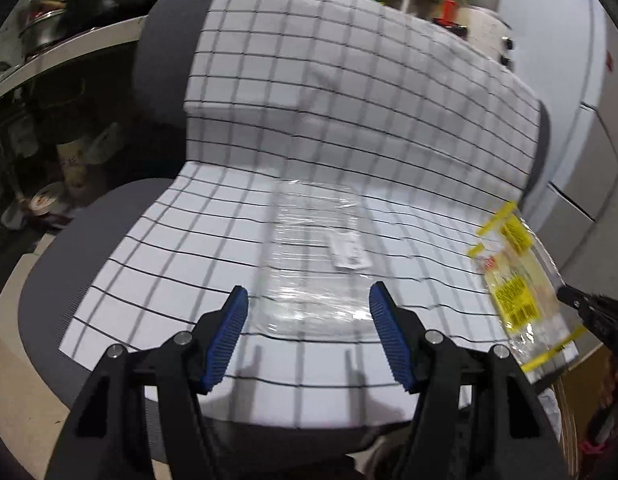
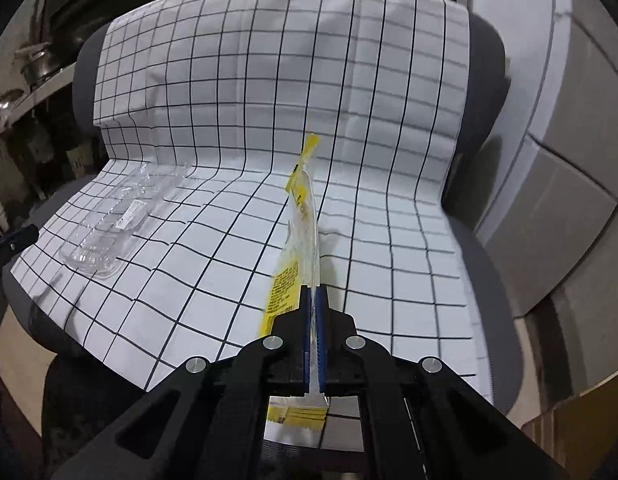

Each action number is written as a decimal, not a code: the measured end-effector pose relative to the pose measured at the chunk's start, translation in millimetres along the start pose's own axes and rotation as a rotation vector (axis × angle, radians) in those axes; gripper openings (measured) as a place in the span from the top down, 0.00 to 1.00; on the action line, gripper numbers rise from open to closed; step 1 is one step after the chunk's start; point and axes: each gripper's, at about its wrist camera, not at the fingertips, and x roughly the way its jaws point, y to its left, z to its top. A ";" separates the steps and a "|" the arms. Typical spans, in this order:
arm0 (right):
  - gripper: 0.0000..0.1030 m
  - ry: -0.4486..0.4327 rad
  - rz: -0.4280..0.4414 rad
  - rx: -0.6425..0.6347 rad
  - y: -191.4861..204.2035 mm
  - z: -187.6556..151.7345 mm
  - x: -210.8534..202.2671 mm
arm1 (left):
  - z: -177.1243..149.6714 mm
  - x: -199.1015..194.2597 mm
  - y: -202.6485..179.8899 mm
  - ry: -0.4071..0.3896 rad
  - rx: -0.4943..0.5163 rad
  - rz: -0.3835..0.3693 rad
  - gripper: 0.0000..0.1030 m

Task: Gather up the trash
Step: 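Grasp the yellow snack wrapper with the right tool while the left tool grasps the clear tray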

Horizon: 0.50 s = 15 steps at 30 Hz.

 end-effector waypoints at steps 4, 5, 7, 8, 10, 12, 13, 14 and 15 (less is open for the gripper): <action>0.97 -0.007 0.046 0.051 -3.9 2.8 0.0 | 13.9 25.1 19.9 0.045 -0.020 0.024 0.41; 0.97 -0.019 0.037 0.051 -4.0 3.6 -2.1 | 16.1 32.0 23.4 0.057 -0.025 0.022 0.41; 0.97 -0.040 0.032 0.057 -5.1 4.7 -6.2 | 22.6 49.7 30.6 0.092 -0.034 0.024 0.47; 0.97 -0.042 0.039 0.064 -6.5 4.9 -7.5 | 23.7 56.8 32.8 0.106 -0.032 0.024 0.54; 0.97 -0.043 0.044 0.067 -7.0 4.2 -8.6 | 26.3 71.4 35.7 0.138 -0.025 0.026 0.59; 0.97 -0.042 0.041 0.066 -7.2 3.3 -8.5 | 27.2 86.6 36.4 0.176 -0.018 0.018 0.66; 0.97 -0.041 0.045 0.068 -7.3 2.6 -8.6 | 26.7 91.9 35.9 0.189 -0.016 0.010 0.67; 0.97 -0.040 0.047 0.071 -7.2 2.0 -8.6 | 26.5 98.6 35.4 0.201 -0.013 0.001 0.68; 0.97 -0.041 0.049 0.073 -7.4 1.6 -8.9 | 26.1 105.1 34.9 0.214 -0.008 0.003 0.68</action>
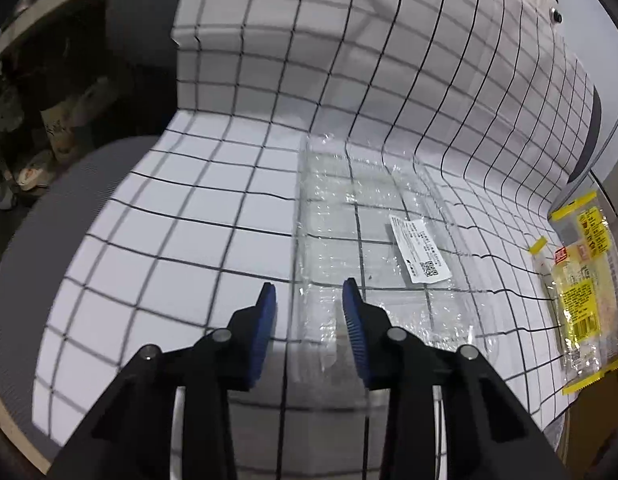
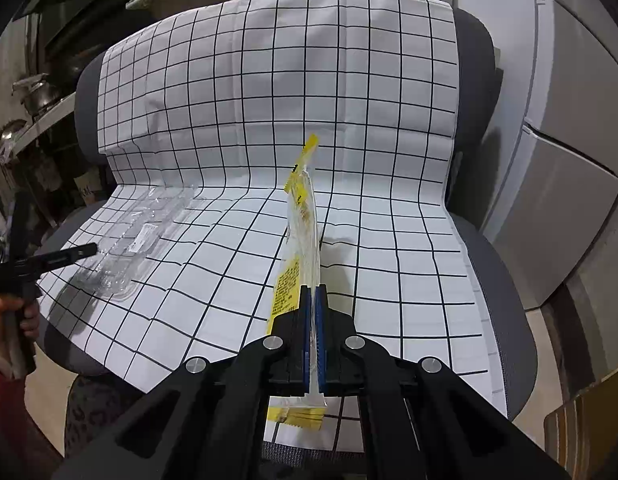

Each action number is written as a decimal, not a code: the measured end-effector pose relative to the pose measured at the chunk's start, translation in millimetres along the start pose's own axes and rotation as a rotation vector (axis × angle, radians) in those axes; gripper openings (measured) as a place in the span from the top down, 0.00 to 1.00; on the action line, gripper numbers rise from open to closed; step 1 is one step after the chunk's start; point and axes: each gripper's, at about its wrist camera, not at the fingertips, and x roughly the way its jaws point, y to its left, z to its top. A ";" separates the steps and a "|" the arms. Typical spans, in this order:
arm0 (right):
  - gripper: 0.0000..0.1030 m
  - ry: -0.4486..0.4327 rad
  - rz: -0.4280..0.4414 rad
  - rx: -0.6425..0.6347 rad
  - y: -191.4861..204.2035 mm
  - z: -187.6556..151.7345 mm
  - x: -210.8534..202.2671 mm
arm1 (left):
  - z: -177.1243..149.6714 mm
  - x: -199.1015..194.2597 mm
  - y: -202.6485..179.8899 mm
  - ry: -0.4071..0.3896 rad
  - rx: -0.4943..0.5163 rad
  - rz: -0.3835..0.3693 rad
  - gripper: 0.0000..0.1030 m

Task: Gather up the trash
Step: 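Grasp the yellow snack wrapper with the right tool while the left tool grasps the clear tray, then carry the clear tray and yellow wrapper to the bin with both tools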

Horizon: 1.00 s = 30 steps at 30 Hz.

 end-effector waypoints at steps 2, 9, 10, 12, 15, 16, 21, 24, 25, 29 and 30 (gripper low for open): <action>0.97 0.000 0.001 0.003 -0.4 -0.6 -0.7 | 1.8 8.3 0.3 0.009 0.002 -0.001 0.74; 0.97 -0.016 0.011 0.015 -1.8 -2.0 -6.0 | 4.1 2.1 -2.6 -0.037 0.003 -0.021 0.95; 0.97 -0.021 0.012 0.020 -3.0 -2.3 -7.3 | 4.0 -4.5 -4.7 -0.057 0.005 -0.024 0.96; 0.97 -0.033 0.018 0.036 -5.9 -2.7 -10.9 | 2.5 -23.2 -10.7 -0.101 0.003 -0.056 0.96; 0.97 -0.058 0.028 0.067 -12.3 -3.4 -18.8 | -2.7 -55.0 -27.0 -0.161 0.012 -0.089 0.97; 0.97 -0.066 0.028 0.076 -14.0 -4.0 -21.3 | -5.7 -65.9 -34.4 -0.179 0.017 -0.110 0.97; 0.97 -0.099 0.036 0.132 -29.6 -11.2 -36.3 | -30.5 -105.2 -87.0 -0.246 0.094 -0.169 0.97; 0.97 -0.106 0.029 0.164 -40.9 -19.0 -43.6 | -50.0 -115.2 -121.4 -0.266 0.154 -0.185 0.96; 0.97 -0.109 0.022 0.184 -48.2 -23.7 -48.3 | -55.1 -116.4 -130.2 -0.271 0.170 -0.184 0.96; 0.97 -0.125 -0.004 0.252 -76.6 -39.5 -68.3 | -76.5 -119.6 -172.7 -0.270 0.240 -0.223 0.96; 0.97 -0.128 -0.011 0.268 -83.1 -43.2 -73.3 | -81.0 -119.4 -182.5 -0.267 0.257 -0.236 0.96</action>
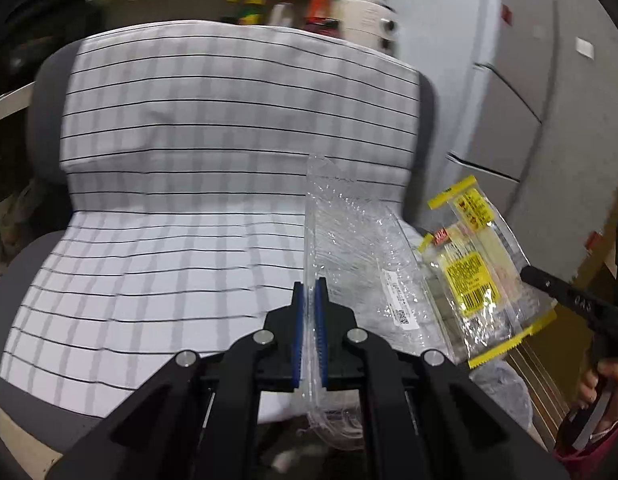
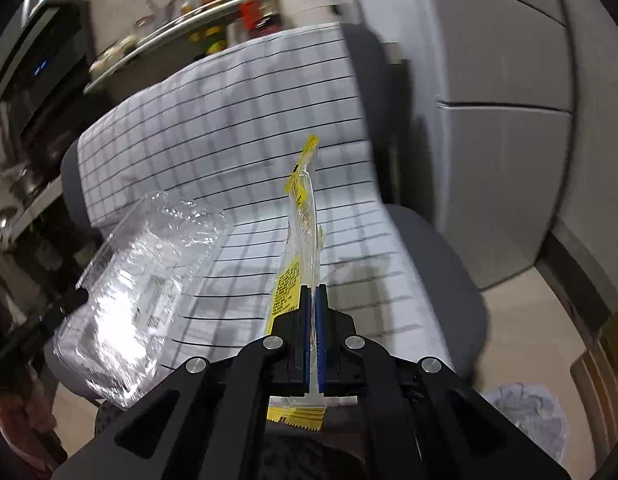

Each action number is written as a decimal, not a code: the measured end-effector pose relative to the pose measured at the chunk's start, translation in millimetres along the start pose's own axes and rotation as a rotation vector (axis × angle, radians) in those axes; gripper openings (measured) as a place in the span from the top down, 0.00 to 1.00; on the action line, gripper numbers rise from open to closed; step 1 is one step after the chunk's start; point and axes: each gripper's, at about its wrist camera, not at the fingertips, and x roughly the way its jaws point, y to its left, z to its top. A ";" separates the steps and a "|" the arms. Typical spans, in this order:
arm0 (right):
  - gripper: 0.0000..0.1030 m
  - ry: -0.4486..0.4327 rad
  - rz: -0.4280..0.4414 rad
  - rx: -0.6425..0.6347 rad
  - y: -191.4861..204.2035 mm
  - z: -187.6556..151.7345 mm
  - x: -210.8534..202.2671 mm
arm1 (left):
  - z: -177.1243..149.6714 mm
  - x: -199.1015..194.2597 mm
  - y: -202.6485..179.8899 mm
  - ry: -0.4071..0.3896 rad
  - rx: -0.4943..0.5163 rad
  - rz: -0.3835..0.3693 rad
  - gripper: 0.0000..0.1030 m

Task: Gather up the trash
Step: 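Carry the clear tray and yellow wrapper to the bin with both tools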

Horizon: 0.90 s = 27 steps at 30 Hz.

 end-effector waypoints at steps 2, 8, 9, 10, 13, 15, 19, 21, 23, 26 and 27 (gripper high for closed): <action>0.97 -0.015 -0.030 0.043 -20.4 -4.1 -15.8 | -4.2 5.4 -20.8 0.007 0.035 -0.020 0.96; 0.97 -0.050 -0.157 0.139 -75.4 -28.1 -66.0 | -18.1 30.5 -84.1 0.063 0.126 -0.147 0.96; 0.97 -0.051 -0.181 0.150 -82.8 -32.7 -73.3 | -20.7 33.6 -94.8 0.070 0.143 -0.164 0.96; 0.97 -0.053 -0.206 0.163 -91.1 -37.4 -80.6 | -23.3 36.4 -106.0 0.076 0.160 -0.182 0.96; 0.97 -0.057 -0.283 0.210 -117.0 -53.8 -104.0 | -31.6 45.4 -141.6 0.095 0.217 -0.232 0.96; 0.97 -0.057 -0.334 0.240 -133.8 -64.9 -116.7 | -37.6 49.2 -165.8 0.100 0.250 -0.255 0.96; 0.97 -0.045 -0.390 0.301 -162.9 -85.2 -129.3 | -52.1 57.1 -204.4 0.101 0.301 -0.288 0.96; 0.97 -0.030 -0.412 0.323 -175.4 -96.3 -131.2 | -63.2 65.4 -224.5 0.131 0.330 -0.317 0.96; 0.97 -0.008 -0.425 0.348 -187.6 -107.2 -130.0 | -74.0 75.1 -241.8 0.169 0.363 -0.338 0.96; 0.97 0.032 -0.445 0.378 -202.2 -122.9 -122.4 | -87.8 89.1 -260.2 0.225 0.414 -0.351 0.96; 0.97 0.046 -0.452 0.388 -207.3 -127.6 -119.3 | -92.7 96.1 -267.6 0.251 0.436 -0.355 0.96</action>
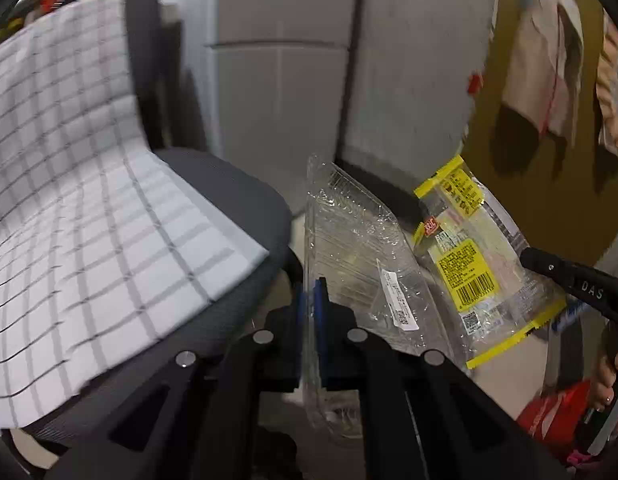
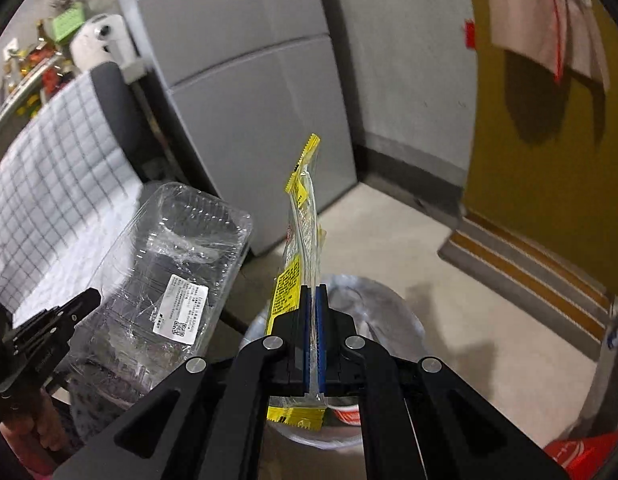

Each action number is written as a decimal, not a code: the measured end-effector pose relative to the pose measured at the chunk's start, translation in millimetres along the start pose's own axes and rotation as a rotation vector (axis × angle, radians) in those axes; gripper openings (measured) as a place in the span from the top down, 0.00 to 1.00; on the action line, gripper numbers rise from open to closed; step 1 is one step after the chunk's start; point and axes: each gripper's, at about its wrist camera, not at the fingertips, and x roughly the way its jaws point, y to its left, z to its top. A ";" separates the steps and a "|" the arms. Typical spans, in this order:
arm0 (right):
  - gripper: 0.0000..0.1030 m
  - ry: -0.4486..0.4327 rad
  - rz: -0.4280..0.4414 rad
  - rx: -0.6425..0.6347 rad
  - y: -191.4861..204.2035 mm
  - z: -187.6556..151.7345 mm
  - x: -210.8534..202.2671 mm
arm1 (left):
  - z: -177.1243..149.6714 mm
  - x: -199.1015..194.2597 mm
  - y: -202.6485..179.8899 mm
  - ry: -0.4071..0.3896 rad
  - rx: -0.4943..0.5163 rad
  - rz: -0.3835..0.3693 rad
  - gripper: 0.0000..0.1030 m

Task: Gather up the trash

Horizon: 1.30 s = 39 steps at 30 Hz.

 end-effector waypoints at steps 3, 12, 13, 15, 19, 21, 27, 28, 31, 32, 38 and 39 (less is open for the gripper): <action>0.97 0.064 -0.019 0.039 -18.8 -12.5 20.6 | -1.4 24.4 -13.3 0.061 0.028 -0.012 0.96; 0.78 0.232 -0.058 0.110 -44.2 -40.8 79.3 | -14.8 88.5 -41.8 0.256 0.092 -0.079 0.57; 0.66 0.252 -0.061 0.120 -46.9 -43.4 84.5 | -16.4 88.0 -43.0 0.250 0.096 -0.073 0.43; 0.61 0.256 -0.071 0.120 -49.5 -44.4 84.4 | -16.1 80.4 -40.7 0.217 0.109 -0.072 0.43; 0.61 0.220 -0.085 0.077 -37.2 -34.0 69.3 | -8.9 56.4 -32.7 0.160 0.075 -0.060 0.43; 0.57 0.198 -0.079 0.039 -27.8 -25.7 60.0 | -2.3 40.4 -21.4 0.127 0.050 -0.043 0.42; 0.31 0.133 -0.034 -0.147 35.6 -8.1 15.9 | 3.9 -15.3 7.7 0.067 -0.013 0.037 0.27; 0.28 0.120 -0.014 -0.181 48.9 -6.2 6.3 | 3.7 -27.6 12.1 0.061 -0.027 0.054 0.22; 0.15 0.083 0.015 -0.255 82.0 -6.0 -20.0 | 0.2 -64.8 28.0 0.026 -0.058 0.106 0.11; 0.15 0.069 0.024 -0.277 92.4 -4.6 -28.5 | -0.5 -75.4 33.0 0.015 -0.071 0.119 0.07; 0.13 0.029 0.091 -0.396 143.5 0.8 -68.6 | -7.3 -139.0 65.1 -0.033 -0.179 0.198 0.07; 0.13 0.021 0.095 -0.415 149.5 1.6 -74.8 | -9.0 -146.9 70.1 -0.035 -0.199 0.208 0.07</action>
